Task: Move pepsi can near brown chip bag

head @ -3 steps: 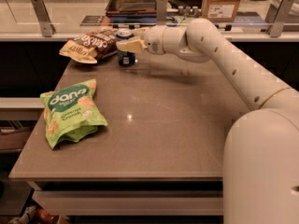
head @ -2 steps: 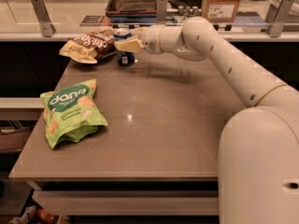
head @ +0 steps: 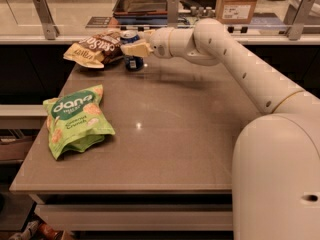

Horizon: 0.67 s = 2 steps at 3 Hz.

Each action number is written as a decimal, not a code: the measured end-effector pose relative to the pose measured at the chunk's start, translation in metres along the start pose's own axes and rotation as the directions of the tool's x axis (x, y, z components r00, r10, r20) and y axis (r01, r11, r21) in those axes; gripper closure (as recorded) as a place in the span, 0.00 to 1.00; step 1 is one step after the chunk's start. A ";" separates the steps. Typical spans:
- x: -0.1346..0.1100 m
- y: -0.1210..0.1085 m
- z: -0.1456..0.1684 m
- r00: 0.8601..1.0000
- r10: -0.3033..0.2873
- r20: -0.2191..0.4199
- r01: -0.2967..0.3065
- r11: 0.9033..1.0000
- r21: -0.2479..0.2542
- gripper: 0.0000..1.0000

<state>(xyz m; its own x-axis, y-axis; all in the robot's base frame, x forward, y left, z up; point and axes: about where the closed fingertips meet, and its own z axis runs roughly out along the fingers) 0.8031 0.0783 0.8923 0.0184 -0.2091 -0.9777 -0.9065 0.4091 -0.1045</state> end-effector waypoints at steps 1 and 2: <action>0.000 0.002 0.003 1.000 0.001 0.000 -0.001 1.000 -0.005 0.35; 0.000 0.004 0.006 1.000 0.001 0.001 -0.001 1.000 -0.010 0.12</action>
Offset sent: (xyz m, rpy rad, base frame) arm -0.0004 0.0029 -0.0007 0.0005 0.0013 0.0039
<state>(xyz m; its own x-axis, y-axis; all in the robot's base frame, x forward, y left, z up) 0.8020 0.0851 0.8907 0.0174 -0.2079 -0.9780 -0.9106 0.4008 -0.1014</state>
